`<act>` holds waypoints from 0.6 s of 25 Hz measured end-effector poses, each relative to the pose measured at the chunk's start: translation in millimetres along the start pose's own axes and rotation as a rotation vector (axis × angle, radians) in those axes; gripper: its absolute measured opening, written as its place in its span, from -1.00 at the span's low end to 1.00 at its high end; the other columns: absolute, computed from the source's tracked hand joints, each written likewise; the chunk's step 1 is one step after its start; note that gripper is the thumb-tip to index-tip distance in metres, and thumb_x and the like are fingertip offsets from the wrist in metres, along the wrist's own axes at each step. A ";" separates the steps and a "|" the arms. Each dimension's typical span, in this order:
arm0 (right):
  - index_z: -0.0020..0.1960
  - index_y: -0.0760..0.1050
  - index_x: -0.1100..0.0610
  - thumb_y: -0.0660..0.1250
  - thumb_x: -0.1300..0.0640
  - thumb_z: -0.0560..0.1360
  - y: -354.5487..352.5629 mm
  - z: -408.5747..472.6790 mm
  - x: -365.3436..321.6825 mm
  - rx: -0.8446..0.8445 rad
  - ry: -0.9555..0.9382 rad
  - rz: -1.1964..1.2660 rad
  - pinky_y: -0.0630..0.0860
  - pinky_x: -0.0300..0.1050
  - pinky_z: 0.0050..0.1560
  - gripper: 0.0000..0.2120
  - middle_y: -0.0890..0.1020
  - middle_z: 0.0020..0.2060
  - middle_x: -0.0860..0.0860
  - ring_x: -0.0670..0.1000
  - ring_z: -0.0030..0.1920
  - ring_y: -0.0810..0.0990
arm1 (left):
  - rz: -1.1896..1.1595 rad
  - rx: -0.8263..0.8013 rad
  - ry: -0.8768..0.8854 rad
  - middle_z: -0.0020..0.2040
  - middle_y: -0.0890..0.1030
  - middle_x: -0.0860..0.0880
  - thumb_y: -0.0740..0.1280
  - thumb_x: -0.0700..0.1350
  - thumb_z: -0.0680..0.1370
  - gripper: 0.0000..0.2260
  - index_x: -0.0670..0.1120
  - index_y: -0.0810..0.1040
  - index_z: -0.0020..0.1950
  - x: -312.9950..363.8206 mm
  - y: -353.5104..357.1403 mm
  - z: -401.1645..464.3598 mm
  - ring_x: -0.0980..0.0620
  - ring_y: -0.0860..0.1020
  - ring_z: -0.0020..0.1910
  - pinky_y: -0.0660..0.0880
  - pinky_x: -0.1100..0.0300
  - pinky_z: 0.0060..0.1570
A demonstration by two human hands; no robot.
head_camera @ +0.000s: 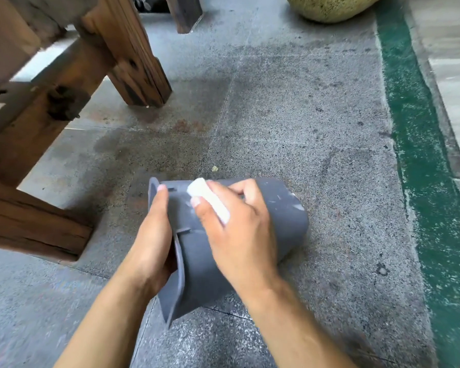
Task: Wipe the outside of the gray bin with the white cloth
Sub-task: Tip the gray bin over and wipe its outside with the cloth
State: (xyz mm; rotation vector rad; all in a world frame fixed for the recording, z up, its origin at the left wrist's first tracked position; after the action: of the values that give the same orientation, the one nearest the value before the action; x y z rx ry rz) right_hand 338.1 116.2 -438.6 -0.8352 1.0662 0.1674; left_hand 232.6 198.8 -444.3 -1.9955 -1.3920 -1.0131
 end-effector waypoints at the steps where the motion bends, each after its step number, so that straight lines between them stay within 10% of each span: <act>1: 0.23 0.60 -0.13 0.23 -0.27 0.54 6.7 -4.0 -9.9 -0.046 -0.036 -0.022 0.55 -0.05 -0.07 -0.62 0.46 0.00 -0.10 -0.03 -0.07 0.57 | -0.016 0.026 0.003 0.01 0.78 -0.16 0.07 0.31 0.65 -0.38 -0.12 0.75 0.06 -1.3 -0.1 -0.1 -0.04 0.76 0.00 0.61 0.07 0.09; 6: 0.22 0.60 -0.16 0.17 -0.25 0.58 20.2 -28.5 -21.6 -0.026 -0.094 -0.220 0.56 -0.02 -0.27 -0.64 0.49 -0.03 -0.07 0.04 -0.13 0.59 | -0.092 0.014 -0.056 -0.20 0.78 -0.15 0.05 0.32 0.64 -0.30 -0.19 0.76 -0.10 -8.4 4.8 -7.5 0.00 0.76 -0.28 0.60 0.24 -0.35; 15: 0.16 0.67 -0.11 0.36 -0.10 0.50 25.2 -28.5 29.5 0.061 -0.043 -0.209 0.56 -0.07 -0.26 -0.73 0.54 -0.05 -0.06 0.04 -0.17 0.61 | -0.158 0.183 -0.034 -0.20 0.79 -0.03 0.19 0.16 0.66 -0.62 -0.08 0.66 0.13 -8.1 -10.4 -11.0 0.02 0.76 -0.29 0.61 0.05 -0.13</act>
State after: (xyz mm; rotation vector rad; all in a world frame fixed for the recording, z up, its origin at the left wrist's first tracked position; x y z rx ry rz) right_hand 320.3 106.7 -482.2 -0.8780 0.9326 -0.0228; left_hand 218.0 189.7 -444.4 -1.8009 -1.6206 -0.8860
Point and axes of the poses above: each hand's wrist, its own z-axis towards the middle knuckle, its own y-axis out of the palm, x = y × z, the point moved 4 cm from there along z, towards the middle knuckle
